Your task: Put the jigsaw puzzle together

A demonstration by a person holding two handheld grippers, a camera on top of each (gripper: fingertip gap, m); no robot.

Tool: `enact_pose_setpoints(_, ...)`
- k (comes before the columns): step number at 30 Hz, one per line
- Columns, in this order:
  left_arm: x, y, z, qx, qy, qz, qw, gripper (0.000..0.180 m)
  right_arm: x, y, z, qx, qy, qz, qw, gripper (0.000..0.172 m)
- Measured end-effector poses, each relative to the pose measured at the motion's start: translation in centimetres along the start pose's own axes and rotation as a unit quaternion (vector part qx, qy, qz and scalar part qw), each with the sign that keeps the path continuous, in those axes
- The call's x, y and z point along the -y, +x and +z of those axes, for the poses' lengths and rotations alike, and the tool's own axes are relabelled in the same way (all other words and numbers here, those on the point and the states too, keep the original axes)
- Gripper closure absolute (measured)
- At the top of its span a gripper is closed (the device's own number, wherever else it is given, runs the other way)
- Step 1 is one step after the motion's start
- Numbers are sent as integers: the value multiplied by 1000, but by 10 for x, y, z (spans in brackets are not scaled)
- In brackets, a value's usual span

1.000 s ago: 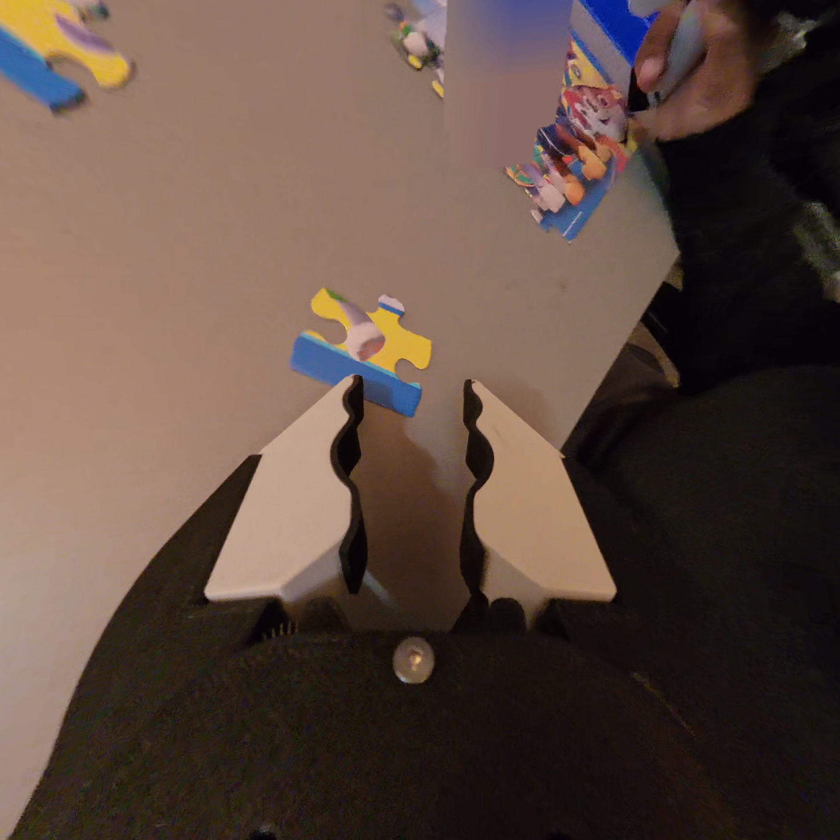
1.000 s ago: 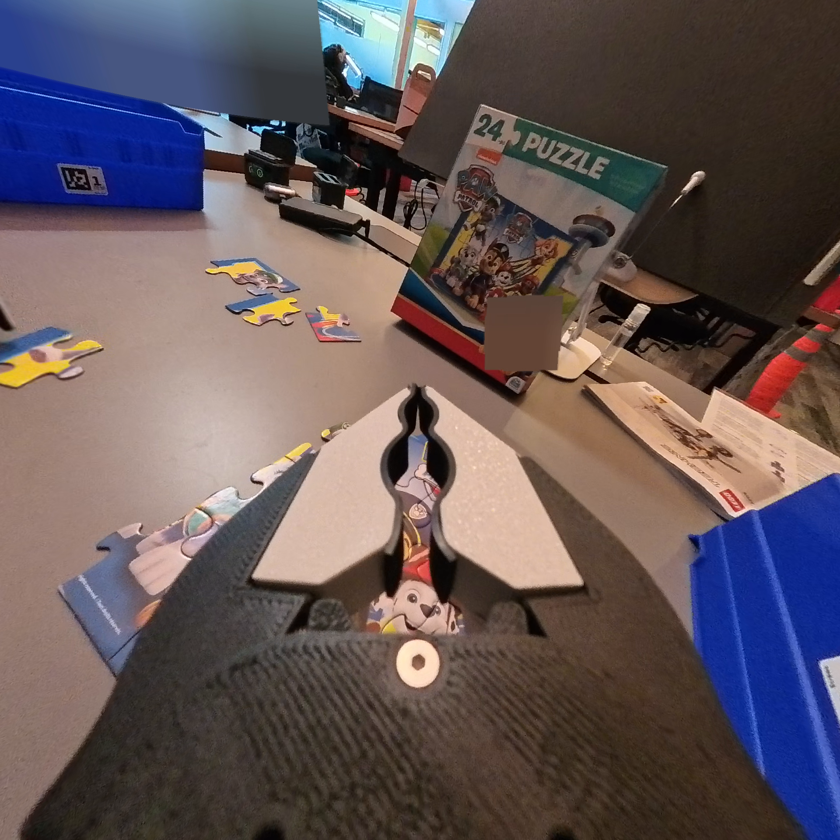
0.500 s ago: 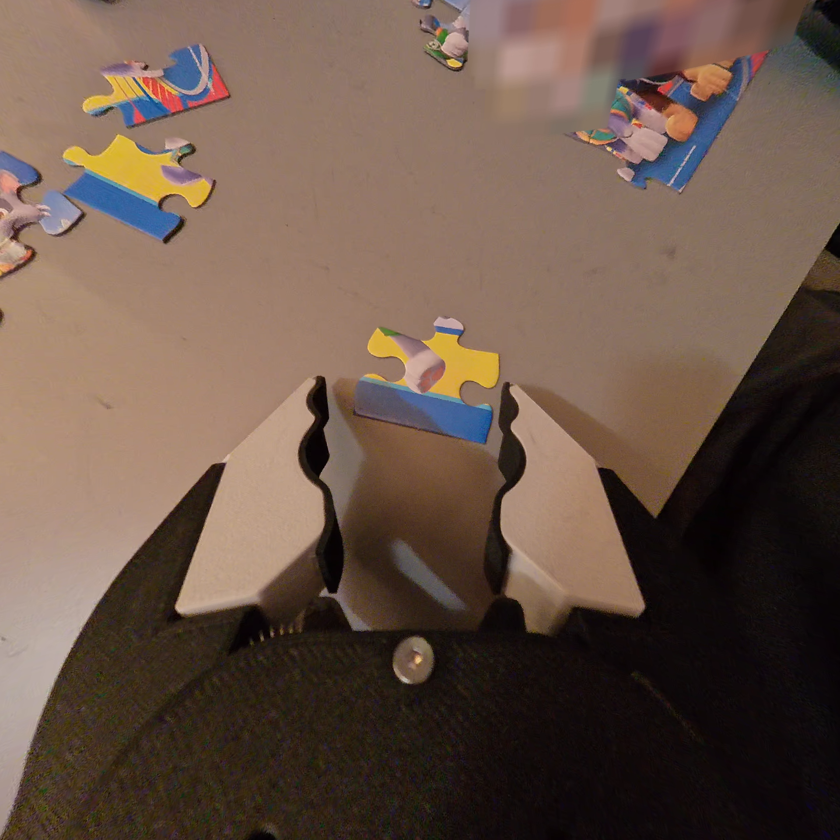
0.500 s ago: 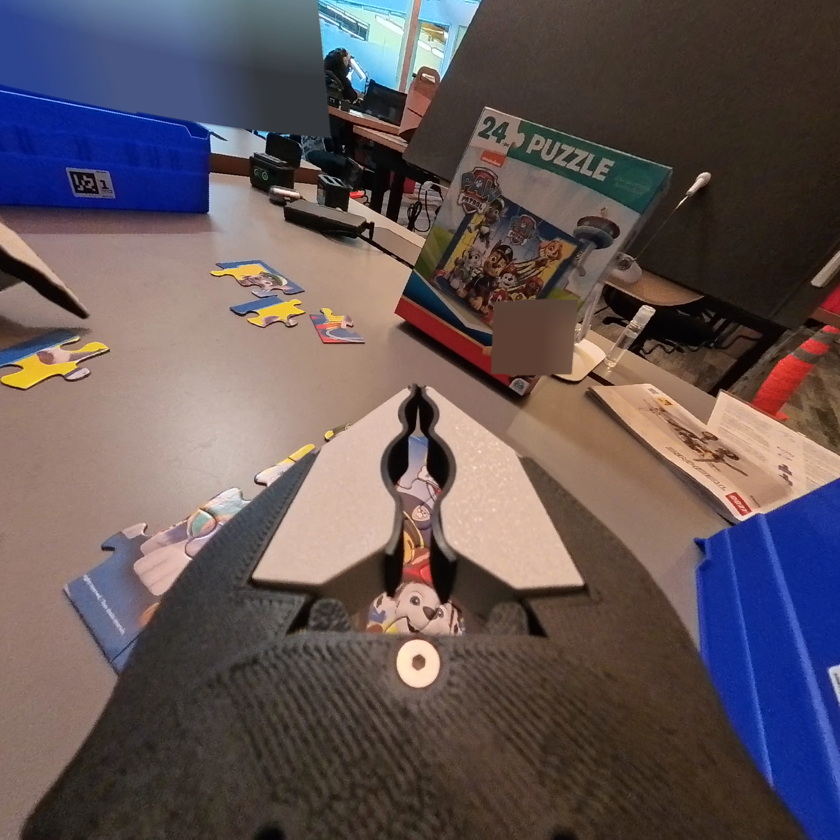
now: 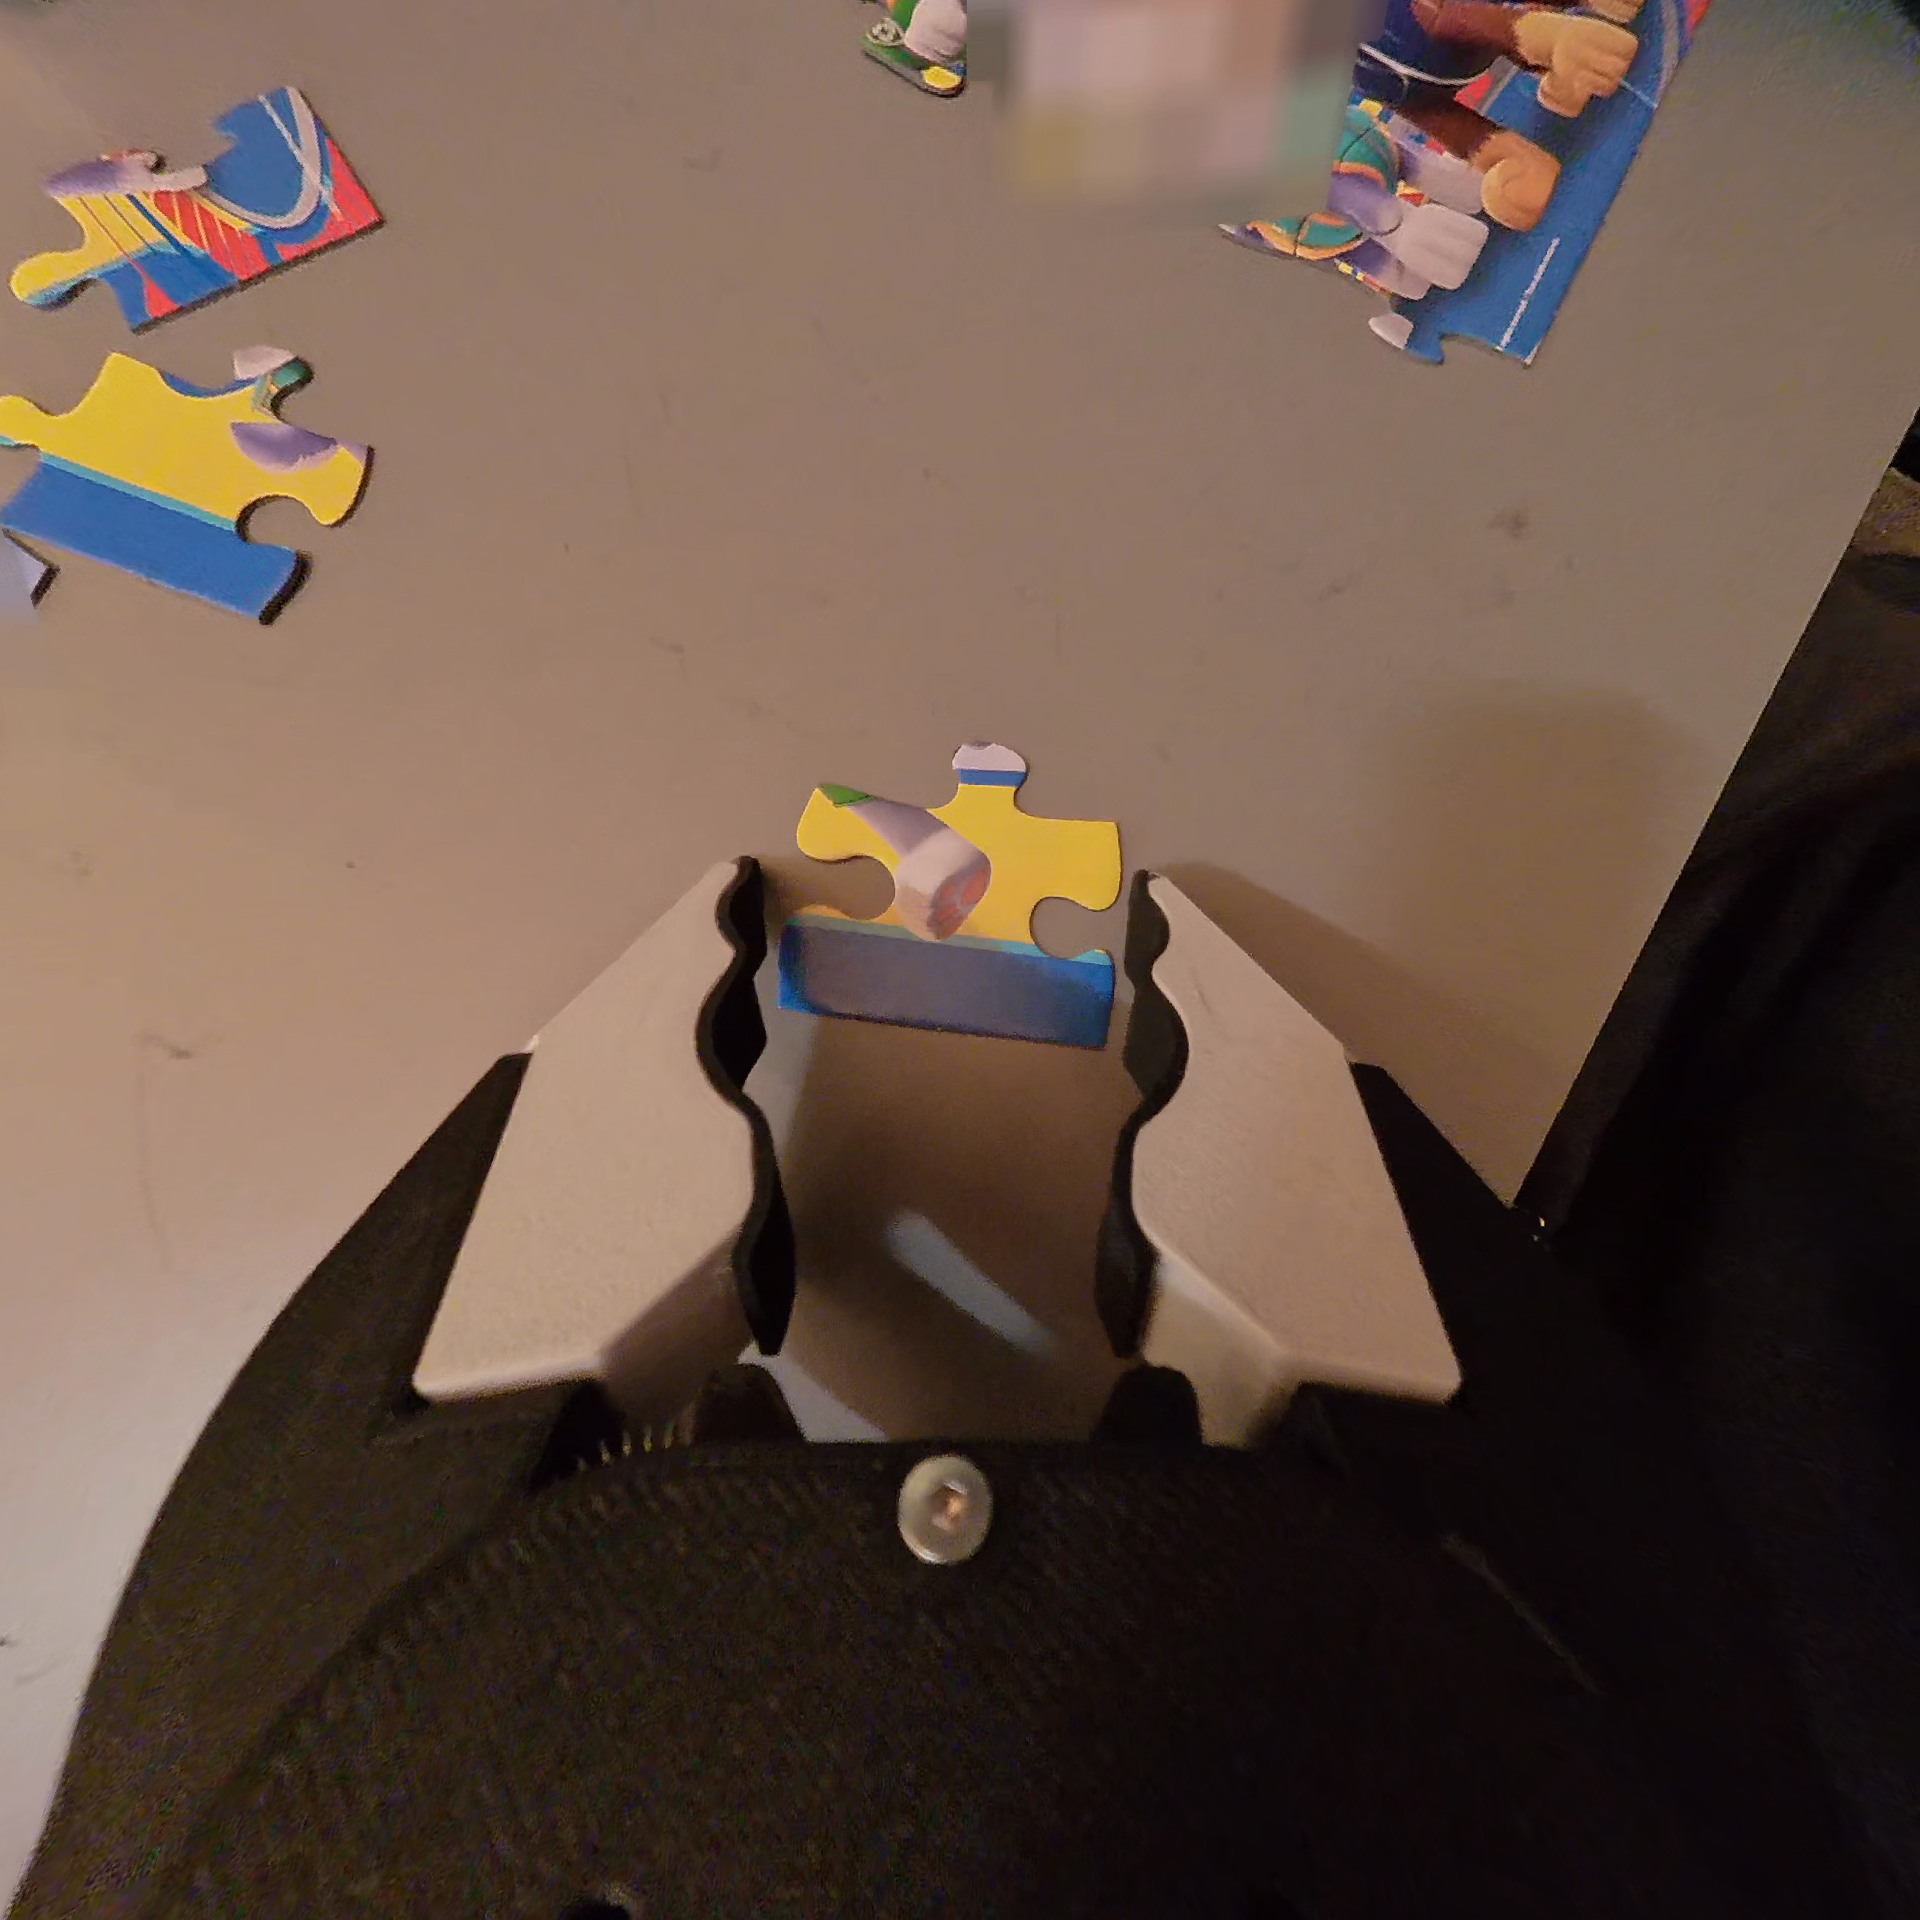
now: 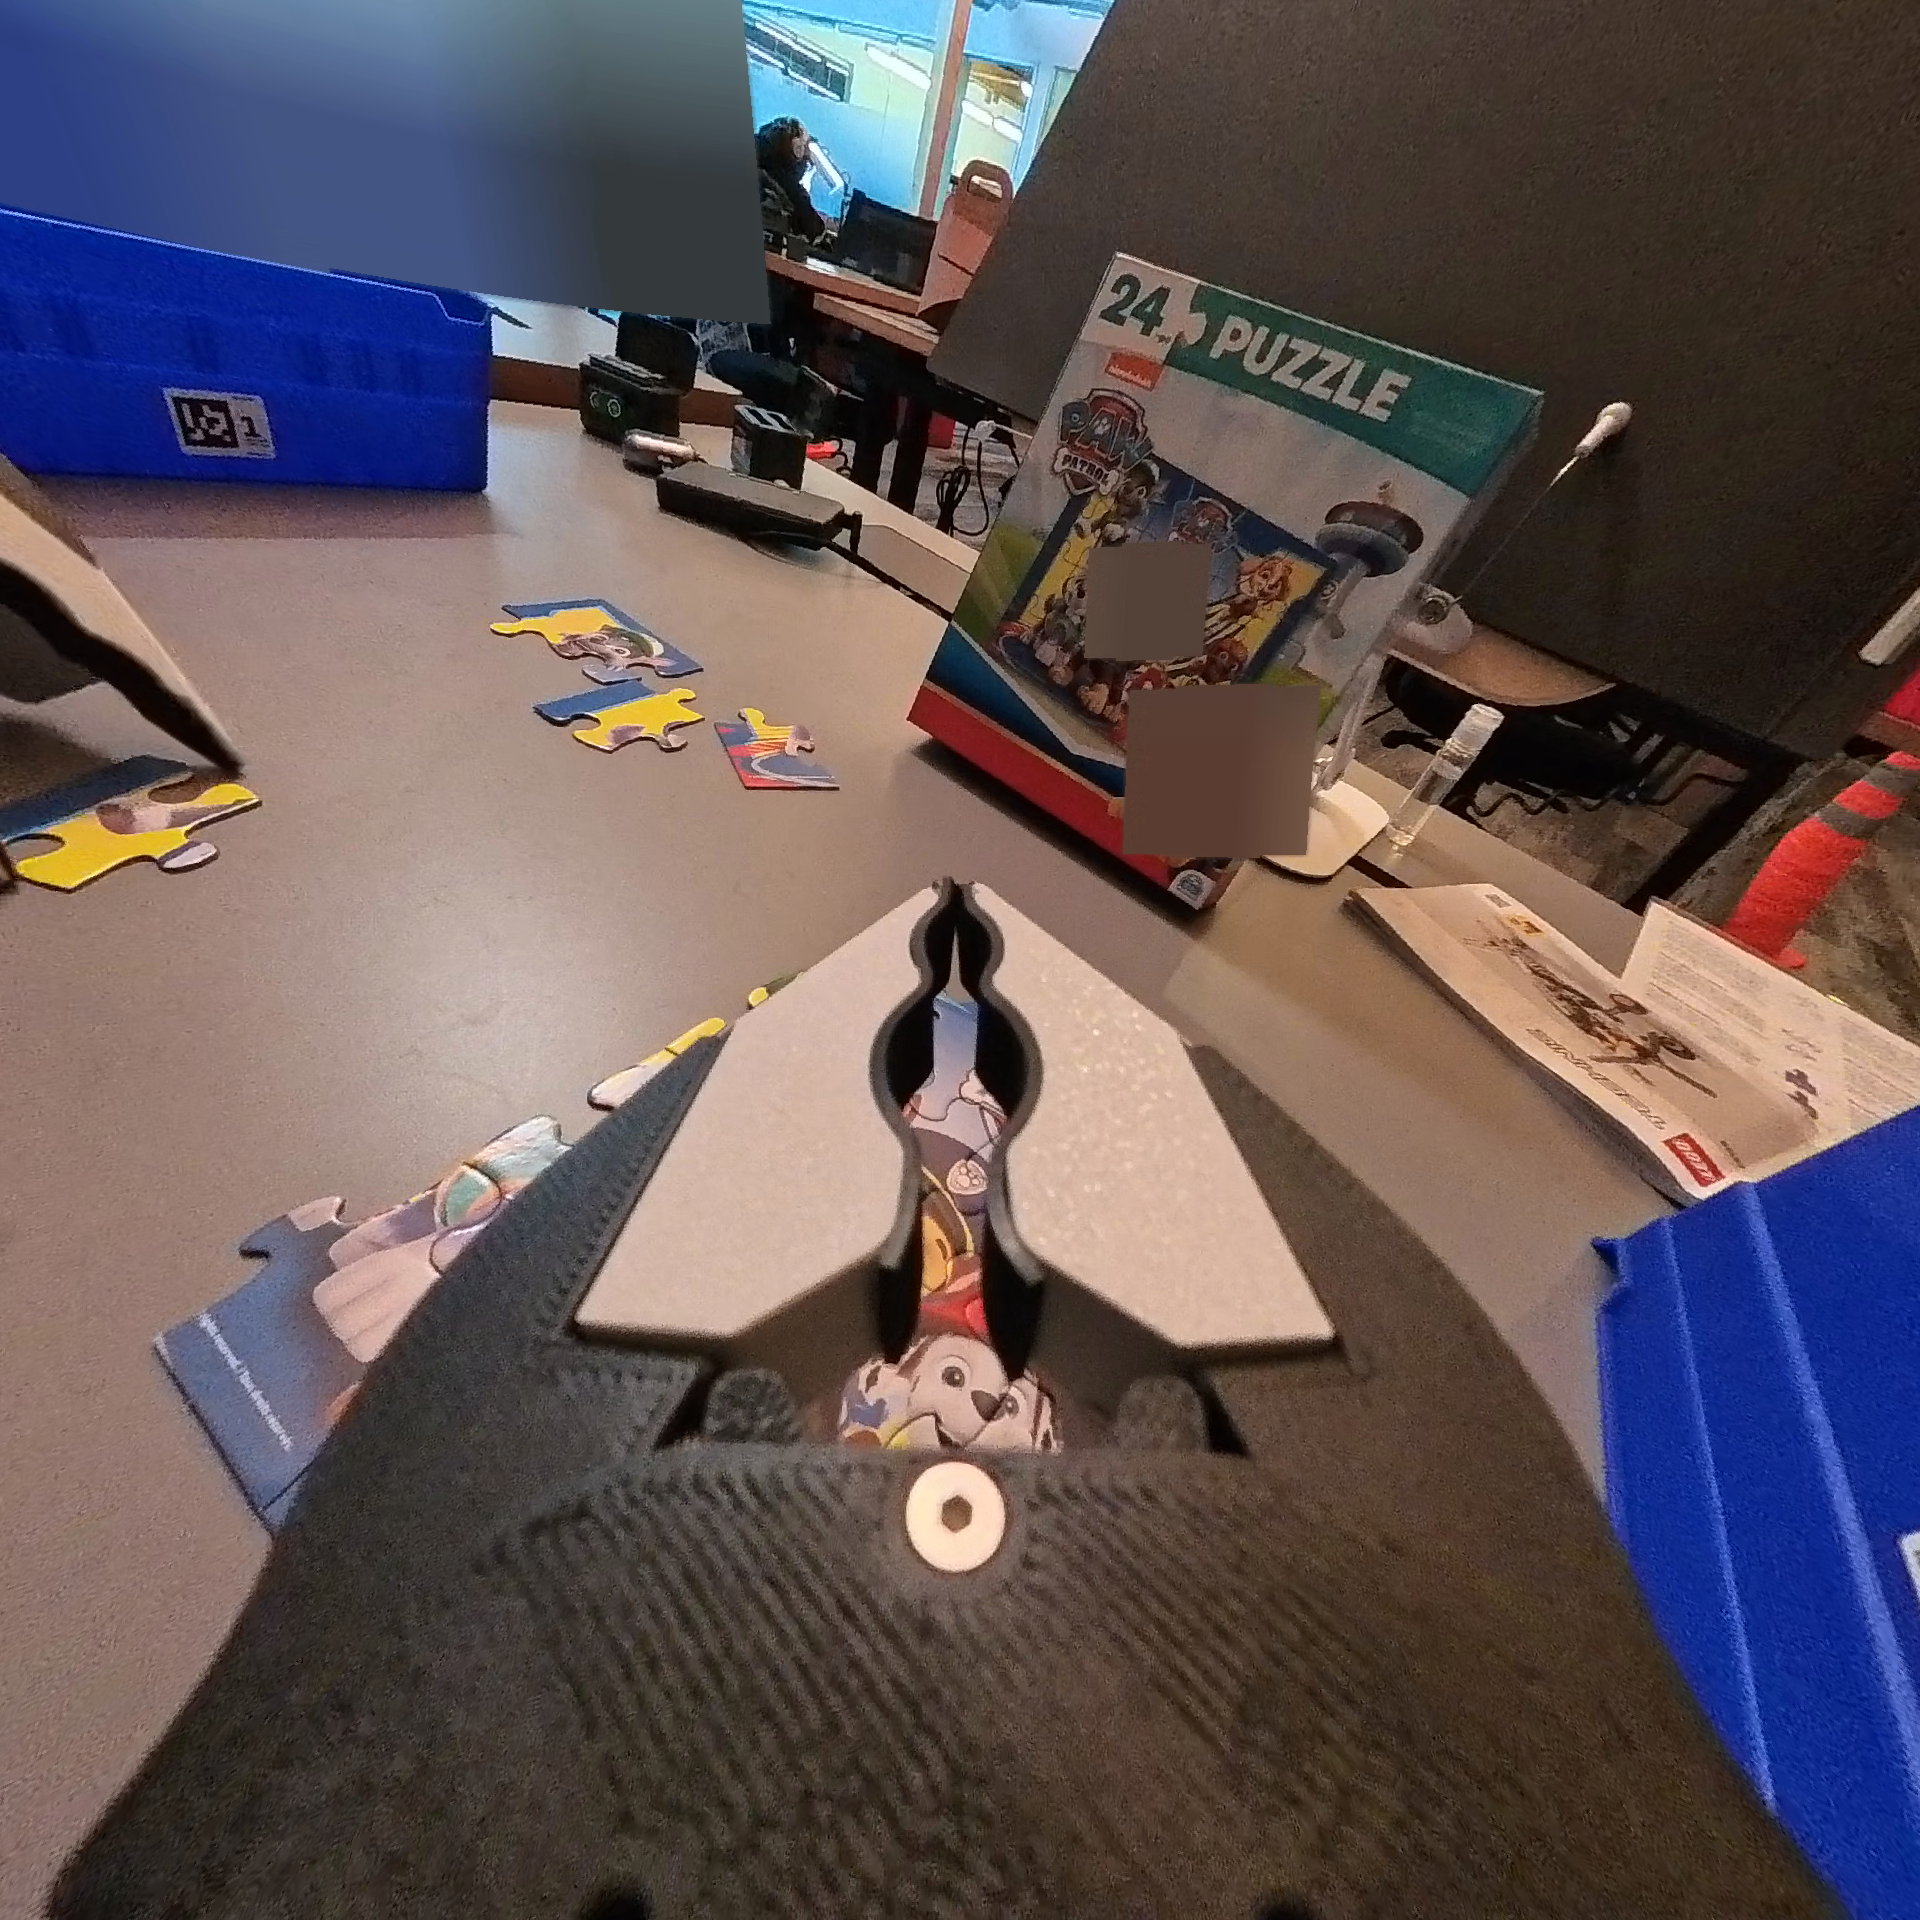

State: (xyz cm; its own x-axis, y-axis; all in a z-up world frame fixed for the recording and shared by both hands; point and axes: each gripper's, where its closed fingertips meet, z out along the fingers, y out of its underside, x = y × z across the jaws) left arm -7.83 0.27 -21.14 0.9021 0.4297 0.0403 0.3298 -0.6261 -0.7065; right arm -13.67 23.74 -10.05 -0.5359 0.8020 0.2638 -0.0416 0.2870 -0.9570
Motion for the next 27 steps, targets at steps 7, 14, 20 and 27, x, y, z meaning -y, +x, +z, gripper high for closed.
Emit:
enact_pose_setpoints(7, 1, 7, 0, -15, 3, 6, 1000, 136, 0, 0, 0, 1, 1, 0, 1000, 172)
enact_pose_setpoints(14, 5, -2, 0, 10, 11, -4, 1000, 103, 1, -1, 0, 3, 3, 0, 1000, 172)
enact_pose_setpoints(20, 4, 3, 5, 1, -4, 10, 1000, 105, 1, -2, 0, 4, 3, -3, 1000, 172)
enact_pose_setpoints(27, 4, 4, 5, -4, -1, 12, 1000, 121, 1, -3, 0, 4, 4, -3, 1000, 172)
